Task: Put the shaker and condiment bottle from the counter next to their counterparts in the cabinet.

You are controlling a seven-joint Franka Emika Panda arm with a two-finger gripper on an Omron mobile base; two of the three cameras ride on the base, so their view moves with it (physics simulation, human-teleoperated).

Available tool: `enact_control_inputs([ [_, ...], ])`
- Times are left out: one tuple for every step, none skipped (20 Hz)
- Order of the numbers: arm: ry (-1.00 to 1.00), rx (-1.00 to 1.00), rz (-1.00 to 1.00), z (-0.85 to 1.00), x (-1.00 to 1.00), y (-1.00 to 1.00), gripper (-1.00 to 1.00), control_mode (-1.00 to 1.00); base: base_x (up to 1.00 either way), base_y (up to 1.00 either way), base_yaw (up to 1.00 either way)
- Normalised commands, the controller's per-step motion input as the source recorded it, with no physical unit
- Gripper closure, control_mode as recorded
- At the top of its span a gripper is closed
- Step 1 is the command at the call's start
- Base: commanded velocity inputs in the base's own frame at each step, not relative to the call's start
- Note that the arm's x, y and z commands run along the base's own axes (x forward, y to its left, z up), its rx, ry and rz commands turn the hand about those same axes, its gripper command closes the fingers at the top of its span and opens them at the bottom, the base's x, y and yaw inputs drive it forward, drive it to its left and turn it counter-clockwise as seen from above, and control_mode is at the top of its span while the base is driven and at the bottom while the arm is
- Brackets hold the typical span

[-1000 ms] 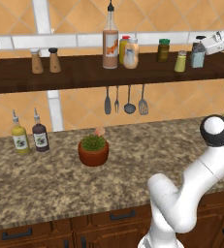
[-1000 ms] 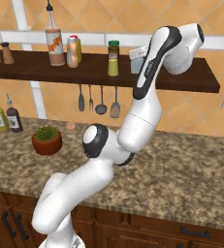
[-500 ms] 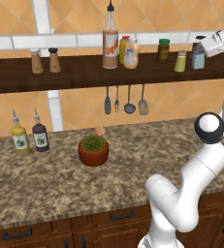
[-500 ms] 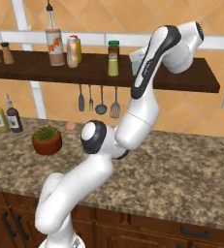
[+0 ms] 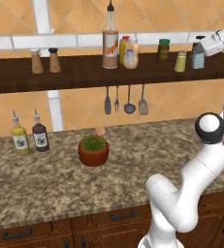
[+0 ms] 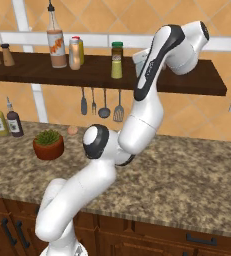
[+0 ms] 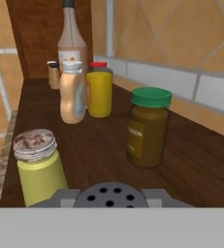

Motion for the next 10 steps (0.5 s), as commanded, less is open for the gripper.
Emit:
enact_control_inputs([
  [-0.04,0.0,0.0,-0.08,0.0,0.04,1.0,-1.0,0.0,0.0,0.0],
  [-0.05,0.0,0.0,-0.11,0.0,0.05,1.0,-1.0,0.0,0.0,0.0],
  [-0.09,0.0,0.0,-0.15,0.0,0.06,1.0,-1.0,0.0,0.0,0.0],
  [-0.11,0.0,0.0,-0.12,0.0,0.01,1.0,-1.0,0.0,0.0,0.0],
  [-0.13,0.0,0.0,-0.13,0.0,0.03,1.0,-1.0,0.0,0.0,0.0],
  [-0.15,0.01,0.0,-0.06,0.0,0.0,1.0,-1.0,0.0,0.0,0.0],
  [-0.15,0.06,0.0,0.0,0.0,0.0,1.0,-1.0,0.0,0.0,0.0],
  [-0.13,0.11,0.0,0.0,0.0,0.0,1.0,-1.0,0.0,0.0,0.0],
  [-0.12,0.1,0.0,0.0,0.0,0.0,1.0,-1.0,0.0,0.0,0.0],
  [-0.12,0.11,0.0,0.0,0.0,0.0,1.0,-1.0,0.0,0.0,0.0],
])
